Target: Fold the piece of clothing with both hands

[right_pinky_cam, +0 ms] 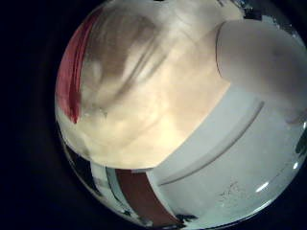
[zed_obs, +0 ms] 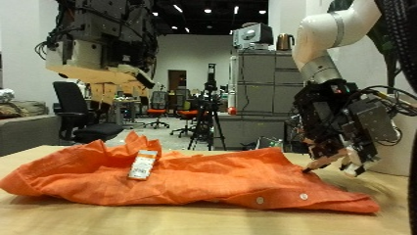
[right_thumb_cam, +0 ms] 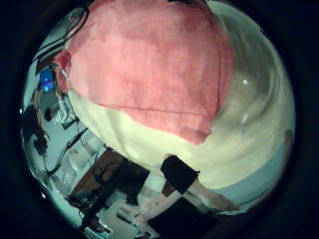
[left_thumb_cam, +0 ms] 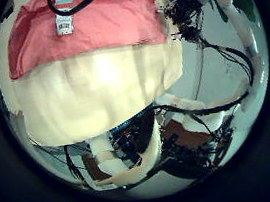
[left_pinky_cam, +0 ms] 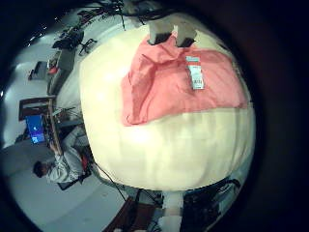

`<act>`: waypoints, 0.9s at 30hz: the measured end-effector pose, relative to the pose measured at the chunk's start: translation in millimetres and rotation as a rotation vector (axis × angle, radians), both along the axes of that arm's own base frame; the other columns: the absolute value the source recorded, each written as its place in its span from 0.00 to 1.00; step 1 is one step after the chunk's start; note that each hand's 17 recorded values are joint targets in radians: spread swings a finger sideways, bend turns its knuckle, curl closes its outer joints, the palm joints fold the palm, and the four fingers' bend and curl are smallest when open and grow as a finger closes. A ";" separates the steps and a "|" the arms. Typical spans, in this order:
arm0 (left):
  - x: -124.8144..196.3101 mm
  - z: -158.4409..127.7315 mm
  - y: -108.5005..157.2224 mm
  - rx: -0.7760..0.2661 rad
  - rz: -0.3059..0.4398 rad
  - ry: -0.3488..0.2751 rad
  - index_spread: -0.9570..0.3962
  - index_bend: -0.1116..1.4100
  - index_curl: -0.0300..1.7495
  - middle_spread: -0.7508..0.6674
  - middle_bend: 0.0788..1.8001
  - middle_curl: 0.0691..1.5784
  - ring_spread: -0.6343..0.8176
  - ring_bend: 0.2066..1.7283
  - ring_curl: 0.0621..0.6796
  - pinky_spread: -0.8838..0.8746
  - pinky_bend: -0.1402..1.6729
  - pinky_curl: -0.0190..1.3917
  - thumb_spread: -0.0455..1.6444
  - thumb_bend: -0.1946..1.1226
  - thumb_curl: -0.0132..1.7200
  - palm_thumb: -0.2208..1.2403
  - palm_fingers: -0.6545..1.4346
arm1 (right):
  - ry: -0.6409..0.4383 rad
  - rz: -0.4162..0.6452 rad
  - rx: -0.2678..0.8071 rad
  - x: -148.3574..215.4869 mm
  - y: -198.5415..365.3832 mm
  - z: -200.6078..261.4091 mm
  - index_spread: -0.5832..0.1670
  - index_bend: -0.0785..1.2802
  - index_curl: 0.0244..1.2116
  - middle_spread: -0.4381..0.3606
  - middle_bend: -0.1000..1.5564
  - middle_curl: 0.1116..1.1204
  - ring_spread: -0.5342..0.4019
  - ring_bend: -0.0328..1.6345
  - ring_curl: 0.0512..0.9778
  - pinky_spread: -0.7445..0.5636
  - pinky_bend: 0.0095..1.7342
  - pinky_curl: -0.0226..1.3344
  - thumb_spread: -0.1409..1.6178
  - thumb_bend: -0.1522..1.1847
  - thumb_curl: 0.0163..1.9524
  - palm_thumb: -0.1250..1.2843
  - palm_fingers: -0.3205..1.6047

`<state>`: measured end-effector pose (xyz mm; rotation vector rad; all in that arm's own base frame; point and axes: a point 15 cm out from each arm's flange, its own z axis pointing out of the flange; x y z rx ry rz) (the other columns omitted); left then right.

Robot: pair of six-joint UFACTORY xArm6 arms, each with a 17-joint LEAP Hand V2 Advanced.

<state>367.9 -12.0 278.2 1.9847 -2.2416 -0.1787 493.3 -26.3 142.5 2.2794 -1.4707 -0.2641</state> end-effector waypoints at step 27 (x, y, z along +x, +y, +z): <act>1.7 11.1 7.6 0.013 0.014 -0.024 0.77 0.18 0.18 0.80 0.06 0.11 0.81 0.12 0.28 0.82 0.21 0.23 0.63 0.13 0.17 0.26 0.29 | 0.029 0.078 -0.154 -3.6 -6.2 -17.2 0.24 0.24 0.27 0.27 0.37 0.34 0.22 0.44 0.33 0.25 0.24 0.25 0.57 0.09 0.17 0.59 0.77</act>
